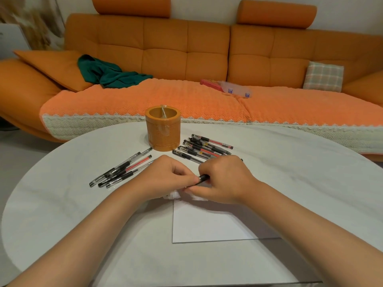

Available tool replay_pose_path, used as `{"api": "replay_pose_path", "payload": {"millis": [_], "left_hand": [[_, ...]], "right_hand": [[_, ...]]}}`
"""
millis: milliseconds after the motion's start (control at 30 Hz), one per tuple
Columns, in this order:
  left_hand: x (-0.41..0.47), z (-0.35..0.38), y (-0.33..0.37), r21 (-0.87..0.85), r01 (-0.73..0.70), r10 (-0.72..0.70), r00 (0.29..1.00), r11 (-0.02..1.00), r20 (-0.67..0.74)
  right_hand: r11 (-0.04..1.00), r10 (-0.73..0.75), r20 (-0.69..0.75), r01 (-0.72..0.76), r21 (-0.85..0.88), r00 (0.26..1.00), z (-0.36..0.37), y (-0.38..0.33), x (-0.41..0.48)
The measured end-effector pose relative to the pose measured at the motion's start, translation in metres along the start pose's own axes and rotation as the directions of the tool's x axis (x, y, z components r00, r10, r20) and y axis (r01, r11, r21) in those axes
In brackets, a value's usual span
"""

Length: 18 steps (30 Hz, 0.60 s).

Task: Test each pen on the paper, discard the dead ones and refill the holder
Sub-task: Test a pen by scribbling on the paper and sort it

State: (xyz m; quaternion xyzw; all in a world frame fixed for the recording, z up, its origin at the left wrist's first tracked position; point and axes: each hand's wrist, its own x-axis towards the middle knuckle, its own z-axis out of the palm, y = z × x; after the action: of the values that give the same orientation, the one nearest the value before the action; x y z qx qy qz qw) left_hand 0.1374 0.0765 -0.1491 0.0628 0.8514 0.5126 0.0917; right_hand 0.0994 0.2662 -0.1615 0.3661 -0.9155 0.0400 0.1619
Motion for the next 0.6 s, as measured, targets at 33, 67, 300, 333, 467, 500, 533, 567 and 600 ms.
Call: {"api": "replay_pose_path", "payload": {"millis": [33, 67, 300, 333, 467, 500, 533, 567, 600], "left_hand": [[0.001, -0.003, 0.000, 0.025, -0.008, 0.009, 0.999, 1.000, -0.040], [0.003, -0.006, -0.002, 0.051, -0.014, 0.018, 0.996, 0.999, -0.091], [0.019, -0.033, -0.023, 0.080, -0.028, 0.055, 0.933, 0.996, -0.356], [0.020, -0.035, -0.027, 0.130, -0.029, 0.075, 0.929, 0.991, -0.363], [0.019, -0.048, -0.040, 0.505, 0.038, 0.196, 0.894, 0.862, -0.402], [0.018, -0.053, -0.044, 0.569, 0.063, 0.212, 0.890, 0.820, -0.403], [0.016, -0.057, -0.047, 0.631, 0.092, 0.218, 0.892, 0.771, -0.396], [0.013, -0.062, -0.050, 0.690, 0.124, 0.213, 0.899, 0.713, -0.382], [0.011, -0.066, -0.052, 0.744, 0.151, 0.204, 0.909, 0.651, -0.363]], "right_hand": [[0.997, 0.007, 0.033, -0.009, 0.072, 0.999, -0.001, 0.002, 0.001], [0.986, 0.020, 0.044, -0.028, 0.167, 0.999, -0.001, 0.005, 0.002], [0.864, 0.188, 0.012, -0.171, 0.473, 0.982, 0.013, 0.017, 0.011], [0.859, 0.216, 0.005, -0.192, 0.475, 0.976, 0.014, 0.017, 0.012], [0.897, 0.282, 0.014, -0.269, 0.350, 0.959, 0.021, 0.013, 0.014], [0.906, 0.287, 0.018, -0.277, 0.319, 0.958, 0.024, 0.012, 0.015], [0.907, 0.295, 0.019, -0.286, 0.308, 0.955, 0.026, 0.011, 0.016], [0.905, 0.305, 0.016, -0.295, 0.308, 0.952, 0.029, 0.010, 0.018], [0.902, 0.313, 0.016, -0.303, 0.309, 0.949, 0.032, 0.010, 0.020]]}}
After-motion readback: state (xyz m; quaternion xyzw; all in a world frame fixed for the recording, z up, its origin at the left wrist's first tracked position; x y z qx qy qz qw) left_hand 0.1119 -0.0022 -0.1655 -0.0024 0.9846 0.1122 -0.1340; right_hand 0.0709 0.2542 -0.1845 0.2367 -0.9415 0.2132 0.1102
